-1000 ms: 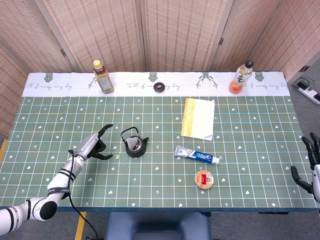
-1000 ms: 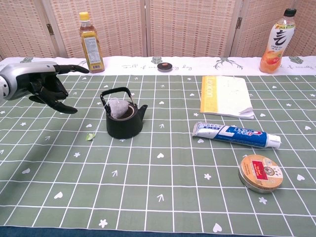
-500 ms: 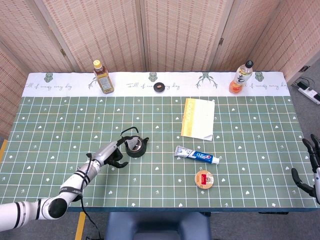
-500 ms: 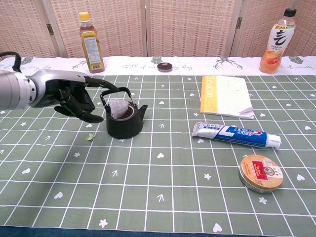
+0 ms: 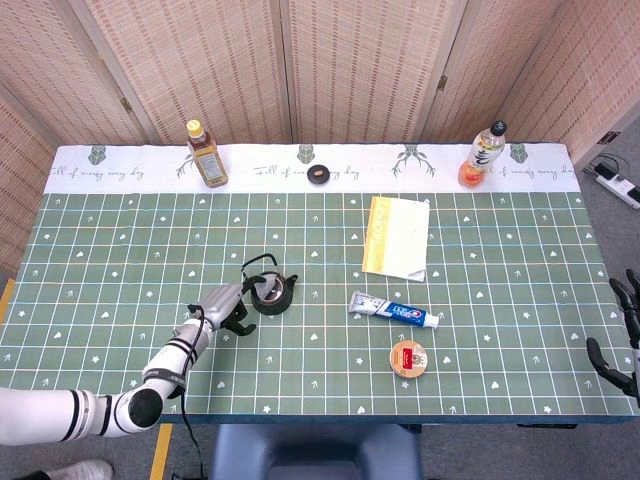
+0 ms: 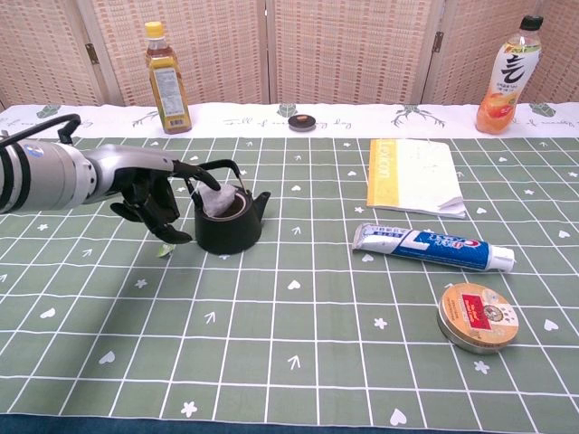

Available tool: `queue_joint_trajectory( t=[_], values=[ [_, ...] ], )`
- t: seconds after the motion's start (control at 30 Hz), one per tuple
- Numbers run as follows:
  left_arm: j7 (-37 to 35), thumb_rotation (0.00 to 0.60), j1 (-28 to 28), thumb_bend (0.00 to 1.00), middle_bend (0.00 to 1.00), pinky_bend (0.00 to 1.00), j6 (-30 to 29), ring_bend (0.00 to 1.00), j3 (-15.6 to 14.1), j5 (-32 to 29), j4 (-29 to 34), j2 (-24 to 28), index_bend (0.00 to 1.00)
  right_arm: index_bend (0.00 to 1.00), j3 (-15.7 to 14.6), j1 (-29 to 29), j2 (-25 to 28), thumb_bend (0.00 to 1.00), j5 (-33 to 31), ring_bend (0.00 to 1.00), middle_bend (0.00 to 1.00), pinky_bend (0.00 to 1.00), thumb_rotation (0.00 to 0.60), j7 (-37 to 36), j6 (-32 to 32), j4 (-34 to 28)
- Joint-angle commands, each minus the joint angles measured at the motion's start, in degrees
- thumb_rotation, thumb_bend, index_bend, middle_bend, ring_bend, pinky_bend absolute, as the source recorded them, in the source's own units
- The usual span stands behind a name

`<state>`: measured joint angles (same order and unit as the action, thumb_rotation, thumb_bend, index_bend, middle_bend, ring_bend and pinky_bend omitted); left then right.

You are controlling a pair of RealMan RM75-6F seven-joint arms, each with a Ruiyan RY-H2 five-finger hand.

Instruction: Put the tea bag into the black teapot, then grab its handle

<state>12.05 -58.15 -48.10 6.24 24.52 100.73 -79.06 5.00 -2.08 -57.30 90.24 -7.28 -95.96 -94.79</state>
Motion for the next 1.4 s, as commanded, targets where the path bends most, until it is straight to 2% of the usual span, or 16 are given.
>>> queue_joint_trajectory(
  t=[0.03,0.27,0.43,0.9,1.13,1.4],
  values=[
    [1.09,0.600,-0.16,0.32,1.00,1.00,-0.85,1.00,-0.42,-0.15,0.08,-0.16,0.11,0.00,-0.02,0.03,-0.04,0.42,0.00,0.00,0.00,0.00,0.600,0.13,0.06,-0.03],
    [0.73,0.600,0.76,0.32,1.00,1.00,0.18,1.00,-0.51,0.46,-0.26,-0.60,0.12,0.00,0.06,0.06,-0.14,0.42,-0.08,0.00,0.00,0.00,0.600,0.38,0.05,-0.16],
    [-0.48,0.600,2.01,0.32,1.00,1.00,1.32,1.00,-0.65,3.83,-2.89,-2.10,0.13,0.00,-0.17,0.05,-0.23,0.42,0.44,0.00,0.00,0.00,0.600,0.69,-0.06,-0.27],
    [-2.39,0.600,3.47,0.32,1.00,1.00,5.59,1.00,-1.04,6.65,-8.81,-4.81,0.14,0.00,0.21,0.02,0.04,0.42,-0.28,0.00,0.00,0.00,0.600,-0.46,-0.09,0.05],
    [-3.32,0.600,4.00,0.32,1.00,1.00,6.63,1.00,-0.81,8.46,-9.38,-5.73,0.15,0.00,0.23,0.21,0.00,0.42,-0.49,0.00,0.00,0.00,0.600,-0.31,0.36,0.05],
    [-3.53,0.600,4.59,0.32,1.00,1.00,4.55,1.00,0.33,10.83,-7.25,-5.60,0.17,0.00,0.15,0.13,0.12,0.42,-0.25,0.00,0.00,0.00,0.600,-0.49,0.14,0.02]
  ],
)
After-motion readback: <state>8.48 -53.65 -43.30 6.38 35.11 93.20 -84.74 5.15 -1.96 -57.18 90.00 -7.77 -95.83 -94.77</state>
